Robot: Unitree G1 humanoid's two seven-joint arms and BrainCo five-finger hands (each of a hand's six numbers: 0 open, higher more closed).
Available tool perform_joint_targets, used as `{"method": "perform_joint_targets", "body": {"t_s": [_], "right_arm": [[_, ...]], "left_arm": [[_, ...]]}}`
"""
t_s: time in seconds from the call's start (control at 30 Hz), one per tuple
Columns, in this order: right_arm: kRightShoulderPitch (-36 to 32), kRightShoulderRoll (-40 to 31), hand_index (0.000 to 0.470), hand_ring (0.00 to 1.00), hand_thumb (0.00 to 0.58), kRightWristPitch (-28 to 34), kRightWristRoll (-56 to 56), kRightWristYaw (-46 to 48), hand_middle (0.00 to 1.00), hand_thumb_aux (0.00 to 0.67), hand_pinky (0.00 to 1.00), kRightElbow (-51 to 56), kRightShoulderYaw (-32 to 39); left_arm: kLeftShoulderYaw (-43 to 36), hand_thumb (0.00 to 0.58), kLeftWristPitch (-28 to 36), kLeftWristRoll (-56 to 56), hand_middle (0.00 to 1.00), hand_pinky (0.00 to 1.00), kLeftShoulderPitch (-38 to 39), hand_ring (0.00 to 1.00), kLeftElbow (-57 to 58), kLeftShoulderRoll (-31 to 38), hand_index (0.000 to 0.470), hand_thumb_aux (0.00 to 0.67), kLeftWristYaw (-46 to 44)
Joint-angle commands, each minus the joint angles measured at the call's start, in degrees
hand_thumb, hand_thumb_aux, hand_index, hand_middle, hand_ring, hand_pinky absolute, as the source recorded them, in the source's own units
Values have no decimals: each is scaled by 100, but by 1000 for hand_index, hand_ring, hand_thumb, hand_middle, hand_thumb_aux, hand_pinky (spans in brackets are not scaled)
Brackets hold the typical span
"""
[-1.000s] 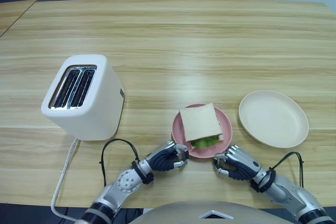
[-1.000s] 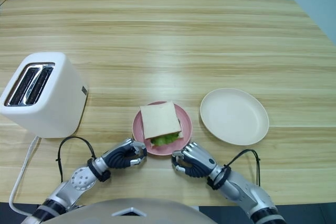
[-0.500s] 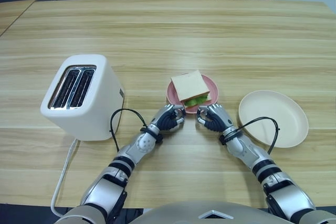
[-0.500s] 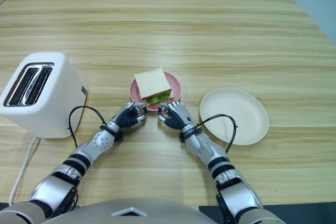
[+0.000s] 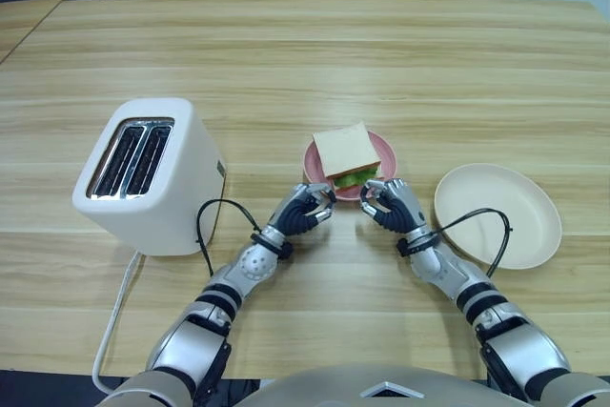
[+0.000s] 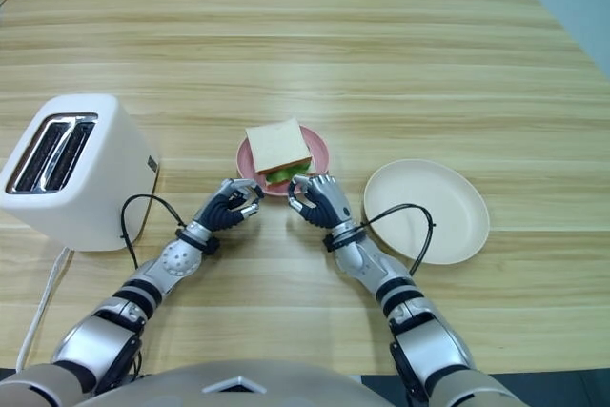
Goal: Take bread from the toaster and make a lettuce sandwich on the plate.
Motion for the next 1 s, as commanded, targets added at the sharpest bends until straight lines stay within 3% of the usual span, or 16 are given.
{"method": "perform_joint_targets", "body": {"t_s": [0.03,0.07,0.17,0.47,0.73,1.0], "right_arm": [[827,-158,0,141,0,-248,158,-532,141,0,141,-1513,-558],[1031,-146,0,0,0,-279,182,-658,0,0,0,-1832,-706],[1348,-79,0,0,0,-362,188,-984,0,0,0,-2153,-997],[1319,208,0,0,0,-710,520,-1059,0,0,0,-1434,-1162],[1378,285,0,0,0,-1003,672,-927,0,0,0,-1151,-1221],[1527,323,0,0,0,-1145,1137,-311,0,0,0,-1090,-1256]], "left_arm": [[283,449,-725,-805,0,0,889,0,-1102,-423,247,352,44],[492,0,-701,-788,0,0,979,0,-1336,-513,0,0,133],[1019,0,-471,-656,0,0,1092,0,-1608,-708,0,0,298],[1568,0,-305,87,0,0,1180,0,-1204,-984,0,0,549],[1682,0,-274,337,0,0,1252,0,-1099,-1039,0,0,679],[1454,0,62,-273,0,0,1525,0,-1366,-1058,0,0,52]]}}
